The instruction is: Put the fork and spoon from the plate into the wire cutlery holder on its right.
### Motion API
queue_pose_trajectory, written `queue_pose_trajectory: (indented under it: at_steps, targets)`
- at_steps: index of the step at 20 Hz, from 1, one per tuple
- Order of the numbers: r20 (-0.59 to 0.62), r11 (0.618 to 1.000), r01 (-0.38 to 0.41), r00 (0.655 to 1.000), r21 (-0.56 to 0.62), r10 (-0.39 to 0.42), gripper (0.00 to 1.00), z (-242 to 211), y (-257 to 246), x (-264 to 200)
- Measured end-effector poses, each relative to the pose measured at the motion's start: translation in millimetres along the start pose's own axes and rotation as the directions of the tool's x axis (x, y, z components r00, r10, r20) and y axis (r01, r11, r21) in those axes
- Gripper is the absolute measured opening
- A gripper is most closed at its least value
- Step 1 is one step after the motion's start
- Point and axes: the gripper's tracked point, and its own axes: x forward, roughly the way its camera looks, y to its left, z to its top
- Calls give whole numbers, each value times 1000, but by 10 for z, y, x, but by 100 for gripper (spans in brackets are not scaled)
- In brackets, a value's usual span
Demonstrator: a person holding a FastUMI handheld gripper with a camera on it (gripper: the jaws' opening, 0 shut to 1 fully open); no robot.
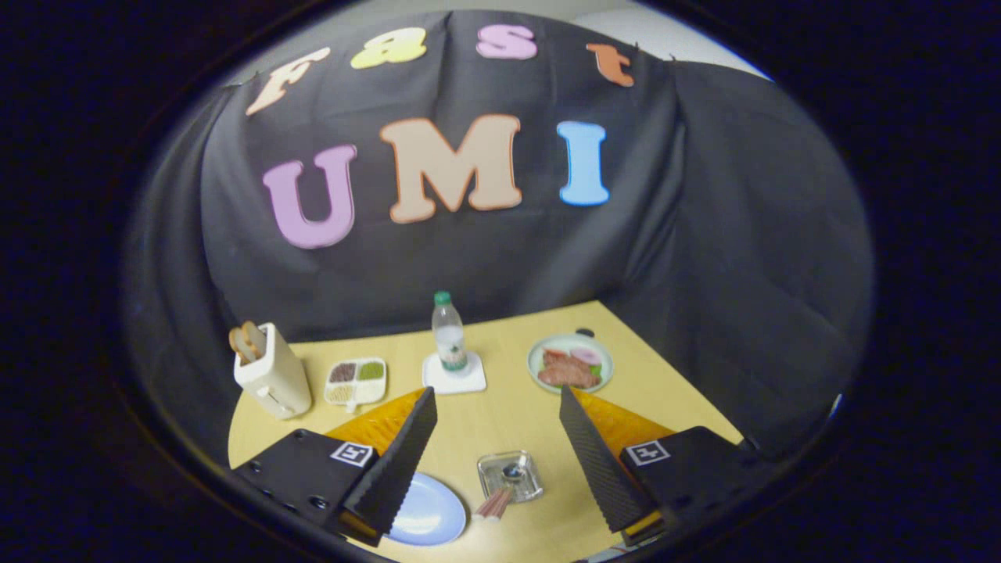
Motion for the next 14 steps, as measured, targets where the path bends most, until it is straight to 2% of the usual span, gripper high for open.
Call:
queue_pose_trajectory:
  at_steps: [4, 7, 14]
  targets:
    - [185, 997, -65, 980, -37, 71, 100, 311, 27, -260]
    - [288, 993, -78, 952, -88, 100, 99, 359, 27, -432]
    - [338, 980, -99, 928, -173, 153, 100, 207, 141, -715]
